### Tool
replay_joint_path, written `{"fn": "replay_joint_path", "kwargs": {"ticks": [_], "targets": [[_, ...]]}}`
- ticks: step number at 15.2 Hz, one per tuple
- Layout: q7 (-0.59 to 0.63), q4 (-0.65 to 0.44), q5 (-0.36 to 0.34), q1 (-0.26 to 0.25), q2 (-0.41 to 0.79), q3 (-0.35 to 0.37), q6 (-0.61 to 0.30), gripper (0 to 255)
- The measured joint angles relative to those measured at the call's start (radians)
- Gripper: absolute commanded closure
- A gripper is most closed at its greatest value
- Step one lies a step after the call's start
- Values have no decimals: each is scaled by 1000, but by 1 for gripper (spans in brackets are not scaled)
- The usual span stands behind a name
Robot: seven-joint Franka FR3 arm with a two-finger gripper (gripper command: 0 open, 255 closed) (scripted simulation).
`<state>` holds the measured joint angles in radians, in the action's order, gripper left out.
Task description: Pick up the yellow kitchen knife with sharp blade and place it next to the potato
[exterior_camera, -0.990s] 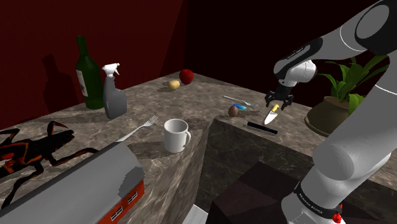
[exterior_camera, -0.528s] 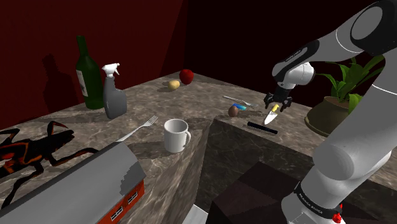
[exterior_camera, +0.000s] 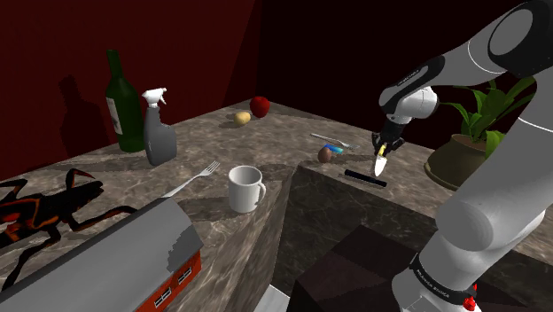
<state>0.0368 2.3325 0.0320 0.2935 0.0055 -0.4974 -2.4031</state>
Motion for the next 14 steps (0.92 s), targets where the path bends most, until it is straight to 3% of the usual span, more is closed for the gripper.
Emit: {"fn": "replay_joint_path", "kwargs": {"ticks": [5, 14], "targets": [[3, -3, -4, 0, -5, 0, 7, 255], [41, -49, -54, 0, -80, 5, 120, 255]]}}
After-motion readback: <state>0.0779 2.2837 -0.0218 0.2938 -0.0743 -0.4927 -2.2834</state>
